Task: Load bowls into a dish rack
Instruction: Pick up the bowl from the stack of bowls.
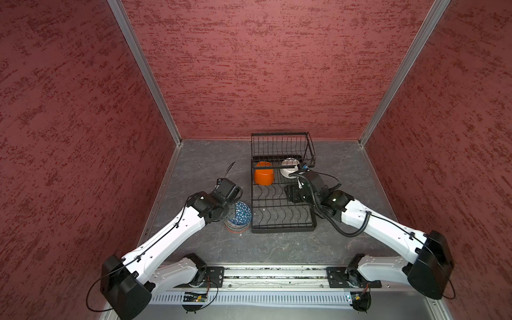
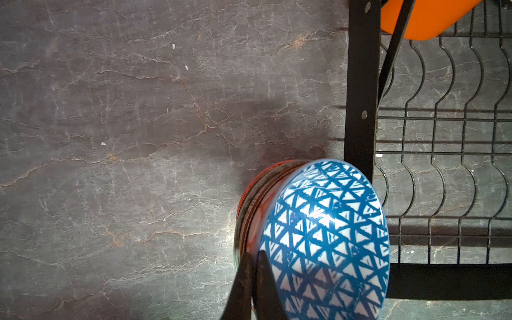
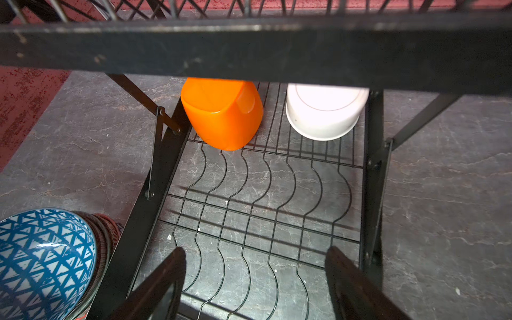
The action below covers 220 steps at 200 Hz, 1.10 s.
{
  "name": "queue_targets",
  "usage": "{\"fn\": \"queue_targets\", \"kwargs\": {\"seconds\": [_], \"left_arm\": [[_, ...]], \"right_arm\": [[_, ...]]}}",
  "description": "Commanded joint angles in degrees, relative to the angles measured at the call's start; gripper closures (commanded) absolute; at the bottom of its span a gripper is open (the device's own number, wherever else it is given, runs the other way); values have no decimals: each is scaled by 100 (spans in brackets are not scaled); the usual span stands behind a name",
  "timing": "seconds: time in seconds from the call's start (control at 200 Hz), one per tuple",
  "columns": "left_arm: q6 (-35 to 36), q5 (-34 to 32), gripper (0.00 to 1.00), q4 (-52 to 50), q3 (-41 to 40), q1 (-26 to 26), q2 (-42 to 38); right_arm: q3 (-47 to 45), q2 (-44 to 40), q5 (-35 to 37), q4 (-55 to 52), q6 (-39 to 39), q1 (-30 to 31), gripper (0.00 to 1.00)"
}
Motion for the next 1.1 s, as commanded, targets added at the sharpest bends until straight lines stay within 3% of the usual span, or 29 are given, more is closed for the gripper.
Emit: {"fn": "queue_targets", "kwargs": {"seconds": [0.0,0.656,0.902,1.097], "left_arm": [[111,11,100,168,-14,29,-139],[378,332,100,629,-266,53,-840],[383,349,100,642,-227,51,-854],[393,332,100,668,-238,49,-888]], "right_arm": [[206,40,-185,155,-25,-33,20],[254,134,-2707,478,-505,-25,21],[444,356,-3126,235,-396,9,34],[505,380,-2942,134,-295,78,39]]}}
